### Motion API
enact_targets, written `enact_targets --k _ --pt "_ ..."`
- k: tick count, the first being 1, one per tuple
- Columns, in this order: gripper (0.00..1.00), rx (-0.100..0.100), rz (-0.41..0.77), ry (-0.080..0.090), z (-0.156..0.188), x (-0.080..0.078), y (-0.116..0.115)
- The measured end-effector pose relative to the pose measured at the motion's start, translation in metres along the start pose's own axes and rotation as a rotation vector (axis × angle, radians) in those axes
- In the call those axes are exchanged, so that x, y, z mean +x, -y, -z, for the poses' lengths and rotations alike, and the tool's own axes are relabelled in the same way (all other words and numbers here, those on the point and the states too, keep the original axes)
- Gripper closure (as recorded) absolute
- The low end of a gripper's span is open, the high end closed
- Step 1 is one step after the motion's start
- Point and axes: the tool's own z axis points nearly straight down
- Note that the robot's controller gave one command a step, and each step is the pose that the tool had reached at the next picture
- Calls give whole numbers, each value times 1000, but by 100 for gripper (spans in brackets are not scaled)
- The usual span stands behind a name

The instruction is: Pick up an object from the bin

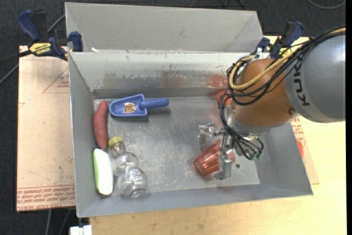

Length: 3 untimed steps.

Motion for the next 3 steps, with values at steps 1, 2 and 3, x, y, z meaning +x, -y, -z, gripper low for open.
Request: enact_targets --k 1,2,3 --pt "100 -4 254 1 -31 2 29" --pt "100 -4 254 2 -31 2 29" --pt "100 -5 269 4 76 8 33"
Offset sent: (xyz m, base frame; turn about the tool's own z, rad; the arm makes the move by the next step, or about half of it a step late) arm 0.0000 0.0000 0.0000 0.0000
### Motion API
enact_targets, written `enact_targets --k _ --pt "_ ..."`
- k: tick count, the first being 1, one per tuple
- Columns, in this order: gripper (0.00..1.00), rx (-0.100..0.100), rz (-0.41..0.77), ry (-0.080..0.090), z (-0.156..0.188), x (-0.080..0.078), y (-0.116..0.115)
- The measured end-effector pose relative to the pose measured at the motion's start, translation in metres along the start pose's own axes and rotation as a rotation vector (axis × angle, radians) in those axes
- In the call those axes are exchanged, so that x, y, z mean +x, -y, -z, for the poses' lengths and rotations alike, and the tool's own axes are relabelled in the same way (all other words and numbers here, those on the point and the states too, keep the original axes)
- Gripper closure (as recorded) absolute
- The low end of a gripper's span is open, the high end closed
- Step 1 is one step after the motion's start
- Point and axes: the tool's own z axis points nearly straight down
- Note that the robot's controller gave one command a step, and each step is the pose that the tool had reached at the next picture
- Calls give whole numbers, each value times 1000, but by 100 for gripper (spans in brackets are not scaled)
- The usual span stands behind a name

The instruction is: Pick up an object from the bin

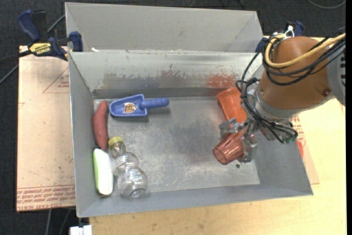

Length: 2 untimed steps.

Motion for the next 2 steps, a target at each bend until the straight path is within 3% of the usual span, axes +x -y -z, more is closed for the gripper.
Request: enact_targets --k 1,2 --pt "100 0 0 0 0 0 0" --pt "100 1 16 4 168 -3 13"
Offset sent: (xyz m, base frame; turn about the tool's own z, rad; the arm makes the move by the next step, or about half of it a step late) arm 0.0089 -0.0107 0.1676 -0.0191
